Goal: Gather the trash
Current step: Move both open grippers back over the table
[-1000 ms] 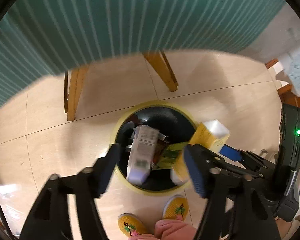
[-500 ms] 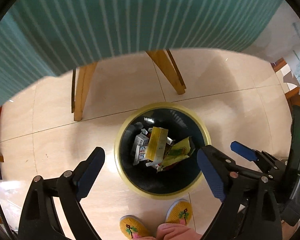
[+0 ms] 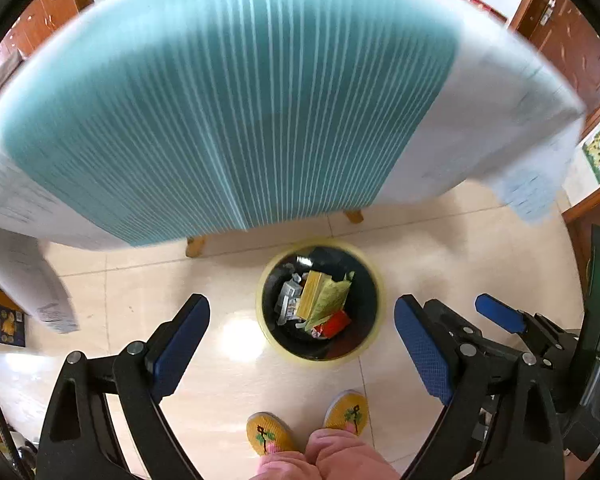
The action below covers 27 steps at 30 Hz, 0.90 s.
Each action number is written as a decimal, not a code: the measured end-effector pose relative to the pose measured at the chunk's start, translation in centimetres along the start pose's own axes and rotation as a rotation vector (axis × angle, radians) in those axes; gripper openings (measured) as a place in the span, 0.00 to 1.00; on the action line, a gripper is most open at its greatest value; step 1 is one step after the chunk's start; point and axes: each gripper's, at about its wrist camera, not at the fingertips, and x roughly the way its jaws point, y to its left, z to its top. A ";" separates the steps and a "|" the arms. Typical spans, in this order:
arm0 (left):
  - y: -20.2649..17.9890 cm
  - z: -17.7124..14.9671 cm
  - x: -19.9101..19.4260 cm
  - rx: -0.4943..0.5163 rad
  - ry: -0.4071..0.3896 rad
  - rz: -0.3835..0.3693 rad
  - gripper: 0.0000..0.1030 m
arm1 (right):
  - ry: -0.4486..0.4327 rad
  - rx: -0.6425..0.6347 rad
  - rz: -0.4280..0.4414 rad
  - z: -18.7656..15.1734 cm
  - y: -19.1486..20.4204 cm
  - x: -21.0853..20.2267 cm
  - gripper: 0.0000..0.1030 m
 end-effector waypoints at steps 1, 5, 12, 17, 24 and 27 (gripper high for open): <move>-0.1 0.3 -1.4 0.002 -0.009 0.000 0.90 | -0.004 -0.003 0.002 0.3 0.4 -1.3 0.71; -0.3 1.8 -7.6 0.012 -0.057 -0.001 0.90 | -0.020 -0.019 0.027 1.5 2.1 -7.6 0.71; 0.2 4.5 -16.3 -0.004 -0.123 -0.004 0.90 | -0.085 -0.079 0.048 4.0 4.4 -16.2 0.71; 0.2 6.3 -20.7 -0.017 -0.185 0.020 0.90 | -0.140 -0.135 0.064 5.8 6.0 -20.2 0.71; 0.2 8.3 -24.8 -0.041 -0.275 0.074 0.90 | -0.194 -0.214 0.109 8.1 8.4 -23.3 0.71; 0.6 9.2 -26.0 -0.064 -0.301 0.092 0.90 | -0.215 -0.251 0.125 9.0 9.1 -24.1 0.71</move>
